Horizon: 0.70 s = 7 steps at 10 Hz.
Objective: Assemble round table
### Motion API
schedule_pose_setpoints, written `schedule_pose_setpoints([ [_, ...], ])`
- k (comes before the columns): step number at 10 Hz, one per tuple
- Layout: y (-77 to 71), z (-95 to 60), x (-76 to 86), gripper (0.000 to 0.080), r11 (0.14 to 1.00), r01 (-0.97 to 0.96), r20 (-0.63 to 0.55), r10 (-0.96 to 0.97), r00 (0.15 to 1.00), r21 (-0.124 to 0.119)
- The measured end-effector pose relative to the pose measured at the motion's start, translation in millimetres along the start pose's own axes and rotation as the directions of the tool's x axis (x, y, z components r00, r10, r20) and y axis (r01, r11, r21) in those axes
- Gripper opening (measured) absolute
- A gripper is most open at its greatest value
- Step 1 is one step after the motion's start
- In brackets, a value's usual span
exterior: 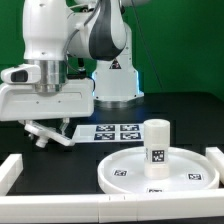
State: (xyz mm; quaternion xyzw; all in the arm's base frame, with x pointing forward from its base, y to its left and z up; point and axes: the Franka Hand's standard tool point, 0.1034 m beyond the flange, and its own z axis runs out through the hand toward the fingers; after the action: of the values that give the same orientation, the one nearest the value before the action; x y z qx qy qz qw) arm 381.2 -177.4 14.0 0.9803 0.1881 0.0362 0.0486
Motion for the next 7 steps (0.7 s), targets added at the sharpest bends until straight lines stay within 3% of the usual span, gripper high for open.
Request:
schedule_pose_setpoints([
  [3,-0.9,0.3,-0.3,0.0419,1.000,-0.001,0.008,0.001,1.000,0.012],
  [4,-2.1,-2.5,2.3,0.0419,0.998,-0.008,0.034,0.006,0.999,0.061],
  [5,-0.1,-7.3,7.0,0.0419,0.996,-0.012,0.047,0.008,0.999,0.091],
  [7,-13.3,-16.7,25.9,0.0419,0.990,-0.038,0.062,0.030,0.998,0.132],
])
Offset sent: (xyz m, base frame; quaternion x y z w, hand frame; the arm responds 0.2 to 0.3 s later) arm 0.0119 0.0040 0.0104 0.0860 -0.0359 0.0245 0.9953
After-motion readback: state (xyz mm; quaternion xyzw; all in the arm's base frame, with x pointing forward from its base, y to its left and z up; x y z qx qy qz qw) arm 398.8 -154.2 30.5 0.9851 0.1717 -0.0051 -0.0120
